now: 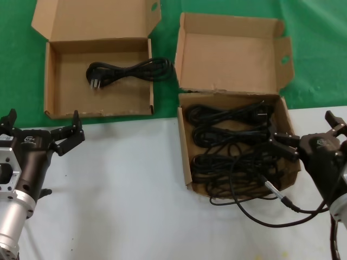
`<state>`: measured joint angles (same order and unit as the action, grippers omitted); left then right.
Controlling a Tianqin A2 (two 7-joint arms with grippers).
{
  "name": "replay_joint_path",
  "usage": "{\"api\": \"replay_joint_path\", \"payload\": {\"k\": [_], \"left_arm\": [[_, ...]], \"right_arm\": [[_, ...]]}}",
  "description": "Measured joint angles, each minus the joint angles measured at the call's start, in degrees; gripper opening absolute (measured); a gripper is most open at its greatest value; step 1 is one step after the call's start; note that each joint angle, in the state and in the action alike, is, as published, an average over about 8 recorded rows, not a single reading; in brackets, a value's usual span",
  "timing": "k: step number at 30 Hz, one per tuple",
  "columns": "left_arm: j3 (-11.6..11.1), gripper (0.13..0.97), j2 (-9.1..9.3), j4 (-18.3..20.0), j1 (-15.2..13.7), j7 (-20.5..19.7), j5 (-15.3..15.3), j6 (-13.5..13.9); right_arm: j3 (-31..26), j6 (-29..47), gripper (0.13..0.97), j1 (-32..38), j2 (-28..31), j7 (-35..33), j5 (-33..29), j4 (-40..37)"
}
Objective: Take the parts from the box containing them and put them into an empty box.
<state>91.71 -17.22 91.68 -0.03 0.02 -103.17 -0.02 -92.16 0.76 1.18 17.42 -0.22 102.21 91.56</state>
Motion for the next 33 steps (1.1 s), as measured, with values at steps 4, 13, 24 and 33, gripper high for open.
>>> {"api": "replay_joint_path", "payload": {"k": [4,13,24,33], "left_arm": [[0.00,0.966,0.00,0.00,0.00,0.00,0.00,0.00],[0.00,0.966,0.00,0.00,0.00,0.00,0.00,0.00],[0.00,0.966,0.00,0.00,0.00,0.00,0.00,0.00],[0.00,0.966,0.00,0.00,0.00,0.00,0.00,0.00]], "right_arm": [[0.00,0.00,0.966,0.00,0.00,0.00,0.00,0.00],[0.00,0.00,0.966,0.00,0.00,0.00,0.00,0.00],[0.00,0.00,0.966,0.00,0.00,0.00,0.00,0.00],[0.00,0.00,0.966,0.00,0.00,0.00,0.00,0.00]]}}
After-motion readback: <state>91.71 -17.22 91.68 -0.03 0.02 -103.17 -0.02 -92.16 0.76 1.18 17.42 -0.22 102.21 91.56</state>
